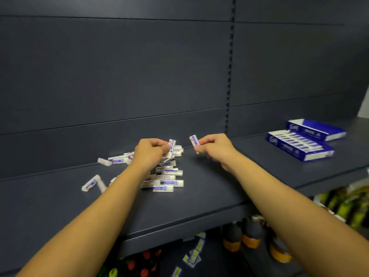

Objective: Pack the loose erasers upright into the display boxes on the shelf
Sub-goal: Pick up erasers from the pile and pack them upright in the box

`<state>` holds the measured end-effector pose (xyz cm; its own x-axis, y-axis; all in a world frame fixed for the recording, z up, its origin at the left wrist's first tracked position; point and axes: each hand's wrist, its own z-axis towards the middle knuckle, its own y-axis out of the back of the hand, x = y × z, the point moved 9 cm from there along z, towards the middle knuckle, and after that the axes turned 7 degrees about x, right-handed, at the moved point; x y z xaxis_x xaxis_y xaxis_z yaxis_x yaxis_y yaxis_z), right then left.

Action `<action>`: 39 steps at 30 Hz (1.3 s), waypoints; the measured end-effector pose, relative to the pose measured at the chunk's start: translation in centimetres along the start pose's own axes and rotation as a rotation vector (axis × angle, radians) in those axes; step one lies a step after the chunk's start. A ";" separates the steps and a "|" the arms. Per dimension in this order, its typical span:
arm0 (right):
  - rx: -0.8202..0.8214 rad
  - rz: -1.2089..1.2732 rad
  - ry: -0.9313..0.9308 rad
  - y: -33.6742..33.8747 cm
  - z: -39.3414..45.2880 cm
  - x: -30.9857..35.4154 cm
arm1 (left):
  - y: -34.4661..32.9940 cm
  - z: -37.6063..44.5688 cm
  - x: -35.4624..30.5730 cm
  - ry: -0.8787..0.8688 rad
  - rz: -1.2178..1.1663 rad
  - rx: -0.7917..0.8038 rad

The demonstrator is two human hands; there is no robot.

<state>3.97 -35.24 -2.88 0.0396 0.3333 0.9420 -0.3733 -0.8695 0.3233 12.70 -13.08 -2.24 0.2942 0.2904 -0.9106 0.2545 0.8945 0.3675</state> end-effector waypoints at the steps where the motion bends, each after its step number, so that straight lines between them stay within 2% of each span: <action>1: -0.011 -0.004 -0.002 1.1 -0.3 -0.1 | -0.9 -0.1 -0.6 -0.005 0.002 0.012; 15: -0.060 -0.091 -0.010 15.4 -5.8 -4.6 | -14.4 -4.0 -8.6 -0.050 0.128 0.039; 23: 0.010 -0.050 -0.038 22.1 -8.2 -7.8 | -21.4 -6.0 -10.7 -0.014 0.174 0.035; 31: -0.005 -0.013 -0.043 27.0 -6.6 -10.3 | -26.8 -4.3 -12.9 -0.051 0.243 0.106; 39: -0.027 -0.007 -0.041 32.0 -2.3 -11.5 | -32.5 0.1 -14.0 -0.089 0.320 0.256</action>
<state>-10.61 -66.05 -3.54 0.0804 0.3232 0.9429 -0.3975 -0.8571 0.3277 0.46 -46.25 -1.42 0.4710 0.5000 -0.7268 0.3543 0.6473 0.6749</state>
